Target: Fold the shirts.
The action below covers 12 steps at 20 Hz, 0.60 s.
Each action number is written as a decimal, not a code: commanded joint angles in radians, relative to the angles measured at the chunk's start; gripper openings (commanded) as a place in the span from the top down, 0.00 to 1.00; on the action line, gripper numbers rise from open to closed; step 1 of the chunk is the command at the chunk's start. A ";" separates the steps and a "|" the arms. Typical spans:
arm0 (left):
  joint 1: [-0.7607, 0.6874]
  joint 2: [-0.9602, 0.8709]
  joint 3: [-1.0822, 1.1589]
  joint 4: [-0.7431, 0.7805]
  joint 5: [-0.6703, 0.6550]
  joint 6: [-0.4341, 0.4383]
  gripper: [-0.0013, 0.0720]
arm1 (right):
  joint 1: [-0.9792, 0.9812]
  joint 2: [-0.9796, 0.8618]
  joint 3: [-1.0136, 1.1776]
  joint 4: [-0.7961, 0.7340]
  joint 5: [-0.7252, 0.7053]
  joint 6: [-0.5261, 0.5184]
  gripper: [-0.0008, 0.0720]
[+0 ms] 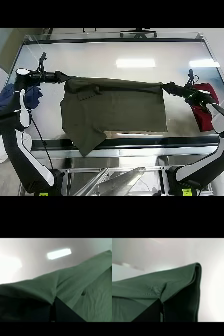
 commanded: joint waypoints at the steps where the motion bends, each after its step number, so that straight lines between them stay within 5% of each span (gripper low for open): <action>1: 0.010 -0.003 -0.053 0.005 -0.032 -0.002 0.96 | 0.007 -0.002 0.003 -0.063 -0.046 0.018 0.96; 7: -0.007 -0.002 -0.070 0.108 -0.002 -0.019 0.96 | 0.069 -0.002 0.003 -0.062 -0.153 0.031 0.94; 8: -0.006 -0.002 -0.058 0.108 -0.012 -0.030 0.95 | 0.070 0.002 0.003 -0.061 -0.154 0.047 0.79; 9: -0.002 -0.002 -0.039 0.108 -0.028 -0.051 0.79 | 0.069 0.010 0.003 -0.063 -0.149 0.051 0.64; 10: 0.003 -0.002 -0.010 0.109 -0.051 -0.072 0.55 | 0.063 0.023 0.003 -0.071 -0.141 0.068 0.62; 12: 0.023 -0.002 0.069 0.110 -0.134 -0.120 0.54 | 0.034 0.073 0.003 -0.148 -0.136 0.161 0.62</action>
